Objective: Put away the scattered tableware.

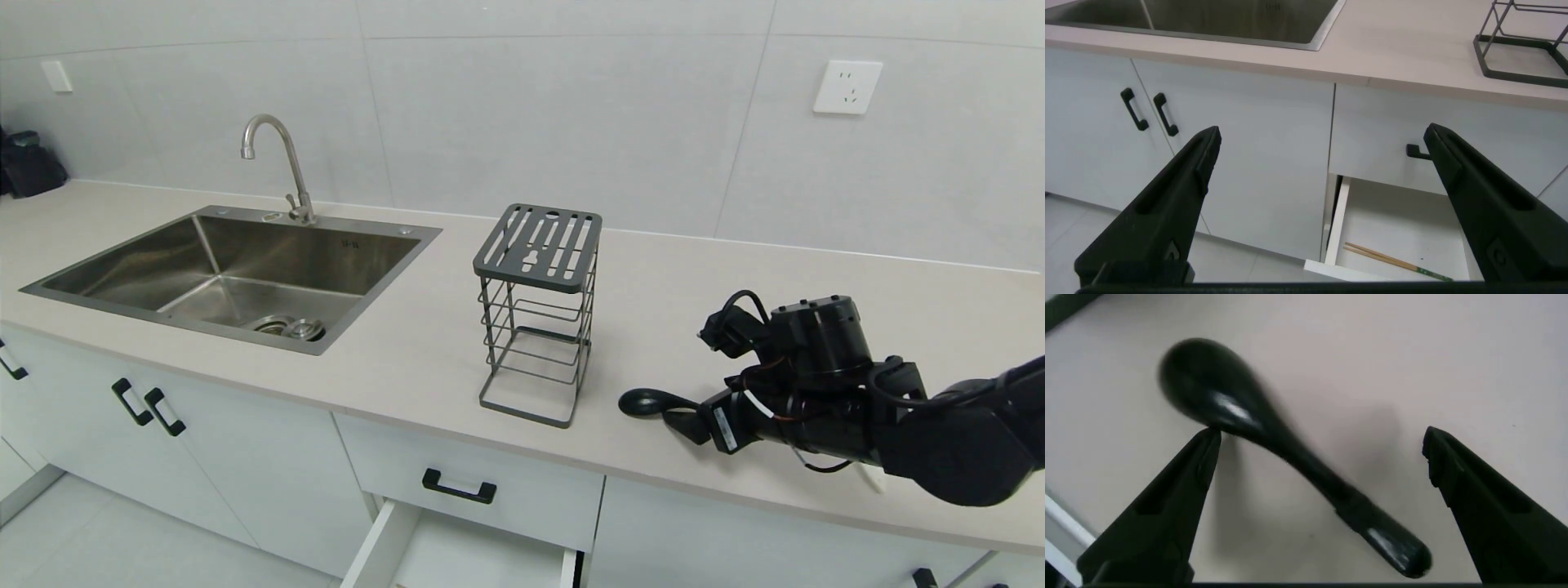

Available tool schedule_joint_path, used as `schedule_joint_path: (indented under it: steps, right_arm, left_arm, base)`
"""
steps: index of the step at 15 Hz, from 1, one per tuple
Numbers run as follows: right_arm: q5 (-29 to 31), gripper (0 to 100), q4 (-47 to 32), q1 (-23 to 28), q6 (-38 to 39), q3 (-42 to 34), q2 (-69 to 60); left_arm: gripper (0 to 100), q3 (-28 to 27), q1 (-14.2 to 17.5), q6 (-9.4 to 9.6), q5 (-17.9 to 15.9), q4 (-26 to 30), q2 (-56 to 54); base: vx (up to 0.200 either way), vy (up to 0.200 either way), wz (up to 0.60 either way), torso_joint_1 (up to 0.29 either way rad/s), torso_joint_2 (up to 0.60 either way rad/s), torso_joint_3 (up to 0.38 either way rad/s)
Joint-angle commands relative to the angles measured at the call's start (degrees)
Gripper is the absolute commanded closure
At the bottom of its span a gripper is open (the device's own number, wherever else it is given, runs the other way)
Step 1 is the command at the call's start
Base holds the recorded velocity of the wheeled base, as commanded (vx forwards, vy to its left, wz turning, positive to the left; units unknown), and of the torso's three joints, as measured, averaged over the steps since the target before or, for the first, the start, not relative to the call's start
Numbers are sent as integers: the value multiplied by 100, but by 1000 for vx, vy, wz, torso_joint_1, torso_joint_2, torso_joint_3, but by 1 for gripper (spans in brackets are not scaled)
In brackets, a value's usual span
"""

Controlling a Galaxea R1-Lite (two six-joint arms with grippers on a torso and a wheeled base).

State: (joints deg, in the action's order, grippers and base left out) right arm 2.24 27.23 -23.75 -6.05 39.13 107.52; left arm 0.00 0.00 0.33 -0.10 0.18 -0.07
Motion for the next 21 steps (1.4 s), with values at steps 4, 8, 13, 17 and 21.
schedule_joint_path:
  steps: [4, 8, 13, 17, 21]
  right_arm:
    - [-40, 0, 1, -16, -2, 24, 138]
    - [-66, 0, 19, -148, 7, 112, 313]
    - [-163, 100, 19, -209, 7, 130, 428]
    - [-145, 100, 19, -262, 7, 112, 463]
    - [-136, 100, 28, -473, 7, 121, 410]
  left_arm:
    - [0, 0, 0, 2, 1, -1, 7]
    - [0, 0, 0, 2, 1, -1, 7]
    - [0, 0, 0, 2, 1, -1, 7]
    - [0, 0, 0, 2, 1, -1, 7]
    - [0, 0, 0, 2, 1, -1, 7]
  base:
    - [0, 0, 0, 0, 0, 0]
    - [0, 0, 0, 0, 0, 0]
    - [0, 0, 0, 0, 0, 0]
    - [0, 0, 0, 0, 0, 0]
    - [0, 0, 0, 0, 0, 0]
